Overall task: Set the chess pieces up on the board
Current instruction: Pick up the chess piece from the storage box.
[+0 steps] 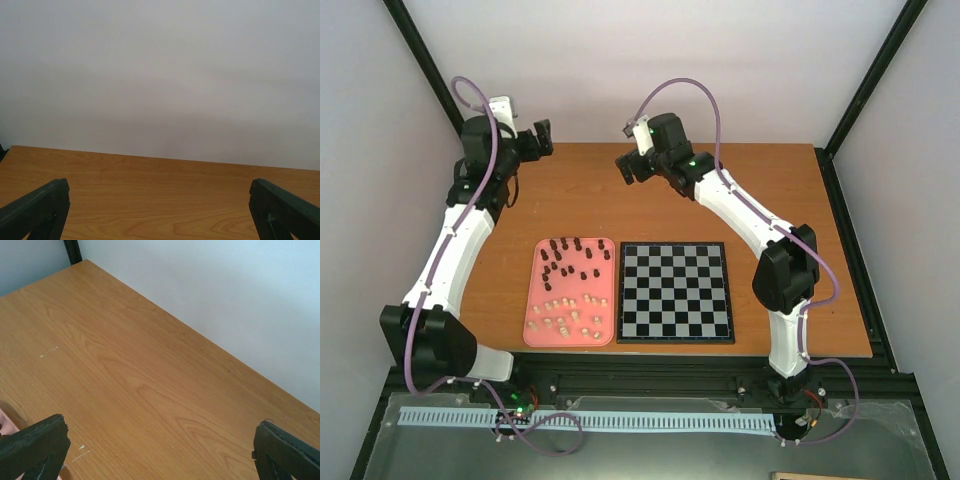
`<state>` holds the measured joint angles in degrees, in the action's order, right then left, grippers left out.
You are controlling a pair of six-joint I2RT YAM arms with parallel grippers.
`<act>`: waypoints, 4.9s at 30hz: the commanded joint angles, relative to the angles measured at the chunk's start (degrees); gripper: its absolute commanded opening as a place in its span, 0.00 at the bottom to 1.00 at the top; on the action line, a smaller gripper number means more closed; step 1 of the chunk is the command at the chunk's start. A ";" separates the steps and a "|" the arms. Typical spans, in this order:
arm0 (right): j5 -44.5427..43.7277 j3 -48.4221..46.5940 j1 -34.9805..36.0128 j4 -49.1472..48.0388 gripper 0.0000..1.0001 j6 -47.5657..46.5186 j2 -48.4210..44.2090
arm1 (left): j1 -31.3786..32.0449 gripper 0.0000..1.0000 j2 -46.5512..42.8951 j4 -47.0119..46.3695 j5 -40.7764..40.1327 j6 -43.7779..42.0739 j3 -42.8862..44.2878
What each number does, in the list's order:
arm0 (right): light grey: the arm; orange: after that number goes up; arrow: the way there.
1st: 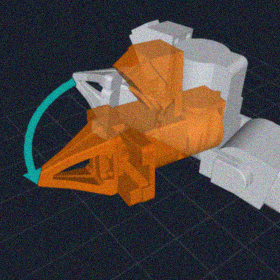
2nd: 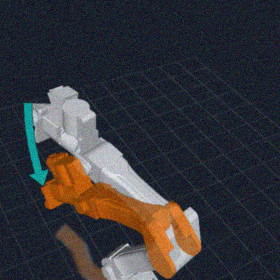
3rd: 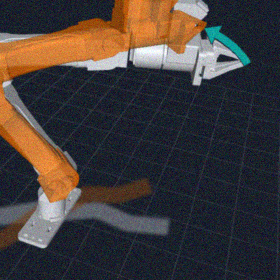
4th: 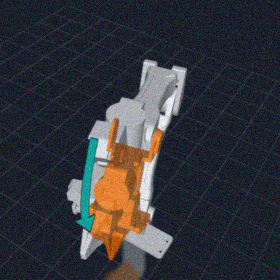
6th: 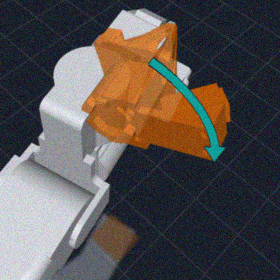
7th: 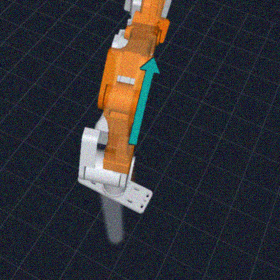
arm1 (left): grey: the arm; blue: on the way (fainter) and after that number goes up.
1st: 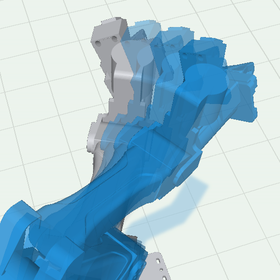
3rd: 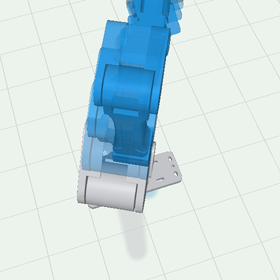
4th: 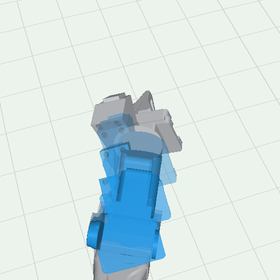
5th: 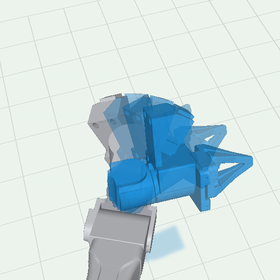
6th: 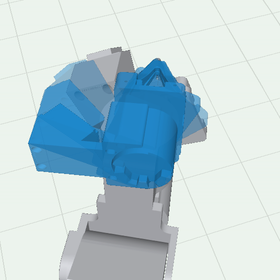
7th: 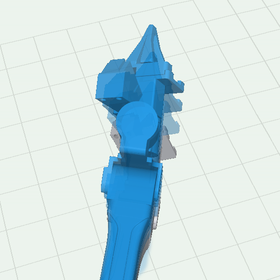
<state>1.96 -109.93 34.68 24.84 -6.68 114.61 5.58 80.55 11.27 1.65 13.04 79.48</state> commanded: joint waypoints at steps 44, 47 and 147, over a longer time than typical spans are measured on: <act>16.22 -25.81 9.55 14.89 0.62 -10.16 25.28 | 0.35 1.00 -12.53 -4.85 -1.08 2.40 -3.02; 14.08 -25.86 10.71 13.75 0.61 -10.37 26.34 | 0.32 1.00 -12.48 -4.83 -0.98 2.60 -3.10; 12.82 -29.38 17.18 13.66 0.23 -14.91 36.43 | 0.31 1.00 -10.50 -4.58 -3.59 1.46 -3.44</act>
<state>14.44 -137.32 51.16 38.35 -20.99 150.21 5.63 69.91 8.32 -1.37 14.83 75.68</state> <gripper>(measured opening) 0.251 0.997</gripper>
